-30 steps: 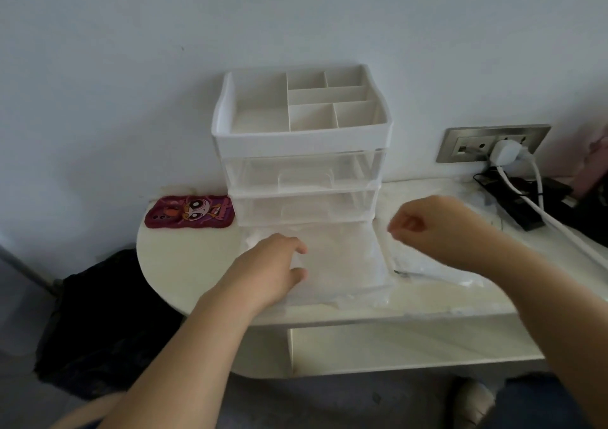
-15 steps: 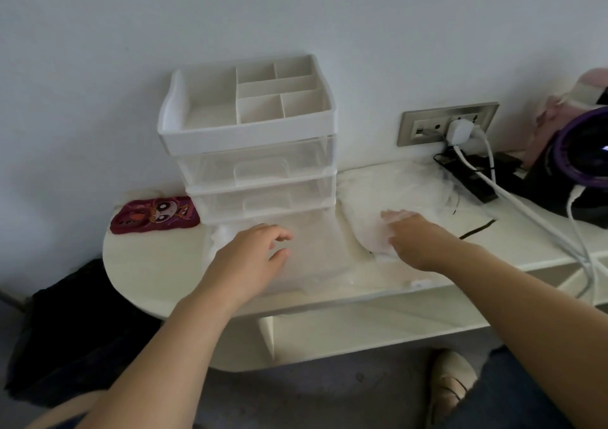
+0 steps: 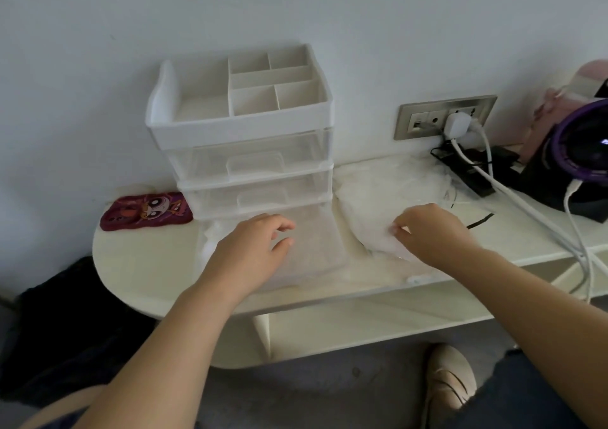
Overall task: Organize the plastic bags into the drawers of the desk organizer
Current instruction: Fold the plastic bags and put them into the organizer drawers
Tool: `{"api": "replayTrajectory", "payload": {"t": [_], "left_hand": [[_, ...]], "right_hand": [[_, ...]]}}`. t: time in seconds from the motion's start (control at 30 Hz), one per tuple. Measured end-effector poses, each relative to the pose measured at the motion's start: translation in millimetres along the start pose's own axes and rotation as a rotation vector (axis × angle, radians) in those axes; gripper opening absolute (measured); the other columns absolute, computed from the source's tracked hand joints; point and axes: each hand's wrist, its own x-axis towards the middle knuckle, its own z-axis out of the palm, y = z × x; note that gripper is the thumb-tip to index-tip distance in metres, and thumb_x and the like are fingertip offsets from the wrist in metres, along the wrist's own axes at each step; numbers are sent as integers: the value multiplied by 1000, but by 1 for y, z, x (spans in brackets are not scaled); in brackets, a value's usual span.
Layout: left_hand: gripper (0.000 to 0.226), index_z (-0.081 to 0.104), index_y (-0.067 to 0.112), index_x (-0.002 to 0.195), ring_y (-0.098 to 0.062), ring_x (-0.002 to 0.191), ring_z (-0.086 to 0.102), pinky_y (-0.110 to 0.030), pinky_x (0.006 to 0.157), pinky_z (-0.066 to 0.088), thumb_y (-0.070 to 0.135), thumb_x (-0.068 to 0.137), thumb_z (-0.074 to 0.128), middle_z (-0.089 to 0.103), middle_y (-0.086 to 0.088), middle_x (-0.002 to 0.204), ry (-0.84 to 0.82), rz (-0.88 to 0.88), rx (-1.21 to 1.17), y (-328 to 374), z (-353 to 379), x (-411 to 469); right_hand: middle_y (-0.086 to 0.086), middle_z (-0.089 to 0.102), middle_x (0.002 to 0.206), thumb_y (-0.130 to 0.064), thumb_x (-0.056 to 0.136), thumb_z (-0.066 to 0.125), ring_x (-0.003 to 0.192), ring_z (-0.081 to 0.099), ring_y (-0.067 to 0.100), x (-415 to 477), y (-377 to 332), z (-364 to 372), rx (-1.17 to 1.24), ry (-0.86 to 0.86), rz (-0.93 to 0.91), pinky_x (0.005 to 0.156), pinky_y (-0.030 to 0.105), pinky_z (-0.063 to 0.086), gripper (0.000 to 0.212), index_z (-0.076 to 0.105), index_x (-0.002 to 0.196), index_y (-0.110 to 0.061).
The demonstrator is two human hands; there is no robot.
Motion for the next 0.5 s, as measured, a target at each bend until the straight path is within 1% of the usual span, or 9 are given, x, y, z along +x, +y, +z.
{"api": "replayTrajectory", "payload": {"t": [0.1,0.13,0.2,0.23,0.27,0.3,0.37,0.43,0.5], "left_hand": [[23,59,34,115,3,106,53,-30,92,46,28,94,53,56,22,119,22,41,-11,6,-1,-2],[22,60,34,114,7,103,54,-24,91,45,29,94,53,58,23,116,28,64,-50,9,-2,-3],[19,63,36,110,15,97,54,-7,84,41,35,92,56,62,26,108,-7,87,-205,19,-2,-6],[20,64,38,108,16,96,55,-5,83,41,43,89,56,64,26,105,-61,78,-320,24,-3,-8],[27,63,39,106,14,97,57,-9,87,42,53,85,56,66,24,105,-140,58,-459,30,-3,-10],[37,63,39,106,10,100,60,-16,91,46,63,79,55,67,23,107,-233,35,-605,34,-6,-13],[54,65,35,107,-2,105,62,-28,94,49,74,72,54,67,15,112,-386,-9,-839,40,-6,-16],[63,69,21,104,-13,106,63,-34,94,50,73,69,59,68,3,113,-431,-30,-996,39,-11,-17],[79,66,5,105,-19,101,64,-37,87,52,72,64,65,67,-6,112,-437,-57,-1109,36,-18,-18]], "right_hand": [[-6,67,84,-33,91,52,79,60,17,-13,-7,-17,138,54,4,59,26,42,23,70,83,-21],[-11,66,76,-34,89,56,73,60,12,-18,-11,-24,229,54,8,56,24,40,20,68,76,-23],[-15,62,61,-34,86,61,58,57,4,-26,-21,-39,437,42,21,49,16,36,22,64,67,-25],[-15,61,57,-34,87,61,53,57,4,-29,-28,-44,536,42,28,47,13,36,23,63,66,-24],[-14,62,54,-33,87,61,50,58,6,-32,-35,-48,622,52,30,46,12,37,25,63,65,-22],[-13,62,52,-32,88,61,48,58,9,-33,-44,-51,691,65,25,44,12,38,26,62,65,-20],[-16,58,46,-29,88,62,41,52,3,-37,-63,-52,776,94,-18,41,8,34,29,61,61,-17],[-22,55,47,-31,87,63,43,48,-5,-40,-85,-49,815,107,-107,45,7,35,31,60,57,-23],[-27,57,55,-34,87,64,54,52,-9,-41,-102,-45,816,110,-205,52,8,37,29,61,59,-33]]}}
